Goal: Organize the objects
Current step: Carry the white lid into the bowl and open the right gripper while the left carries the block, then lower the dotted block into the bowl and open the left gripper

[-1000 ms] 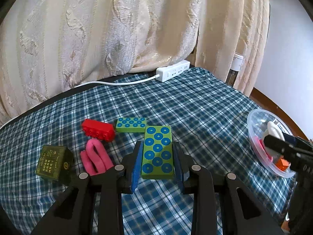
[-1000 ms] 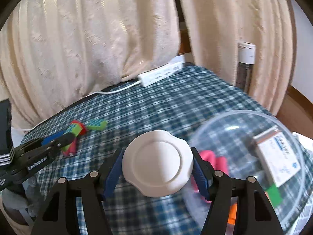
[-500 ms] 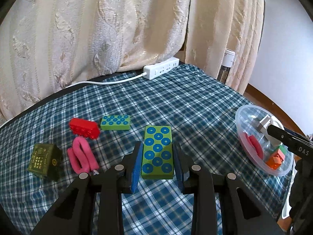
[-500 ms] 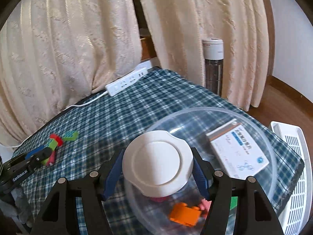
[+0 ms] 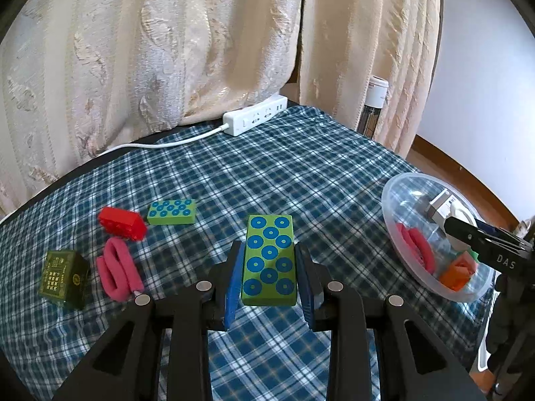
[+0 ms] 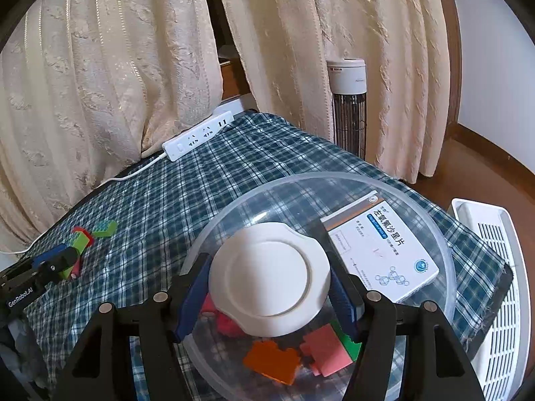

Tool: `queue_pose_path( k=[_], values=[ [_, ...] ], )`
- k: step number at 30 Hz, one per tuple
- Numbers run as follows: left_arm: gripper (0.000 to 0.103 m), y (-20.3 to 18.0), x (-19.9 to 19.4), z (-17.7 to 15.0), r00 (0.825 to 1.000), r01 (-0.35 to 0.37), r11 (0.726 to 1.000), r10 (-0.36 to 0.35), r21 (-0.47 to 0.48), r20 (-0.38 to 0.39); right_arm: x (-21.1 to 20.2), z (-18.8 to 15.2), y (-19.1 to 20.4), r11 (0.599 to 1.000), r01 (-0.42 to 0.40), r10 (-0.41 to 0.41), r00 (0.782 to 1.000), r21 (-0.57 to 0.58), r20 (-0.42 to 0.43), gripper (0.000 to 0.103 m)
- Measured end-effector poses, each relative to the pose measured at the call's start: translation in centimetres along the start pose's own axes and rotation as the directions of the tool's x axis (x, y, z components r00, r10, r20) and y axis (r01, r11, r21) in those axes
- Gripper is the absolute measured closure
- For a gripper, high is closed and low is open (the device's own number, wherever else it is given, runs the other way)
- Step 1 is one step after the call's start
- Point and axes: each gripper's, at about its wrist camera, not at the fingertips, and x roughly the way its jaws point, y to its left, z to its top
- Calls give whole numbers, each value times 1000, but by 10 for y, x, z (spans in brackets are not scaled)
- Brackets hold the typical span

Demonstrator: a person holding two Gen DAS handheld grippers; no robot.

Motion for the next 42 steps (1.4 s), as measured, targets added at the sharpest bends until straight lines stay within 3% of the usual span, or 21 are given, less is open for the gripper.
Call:
queue_pose_path(
  k=[17,42],
  values=[
    [72,-38,8,8,1000,20,998,-20,62,-16,-9,-1,-14,997,-76,75,997,26,7,32],
    [72,-134,54,36,992,113,975,-100,193,-73,-26,5,-59,993,-96,90,991,63,95,32]
  ],
)
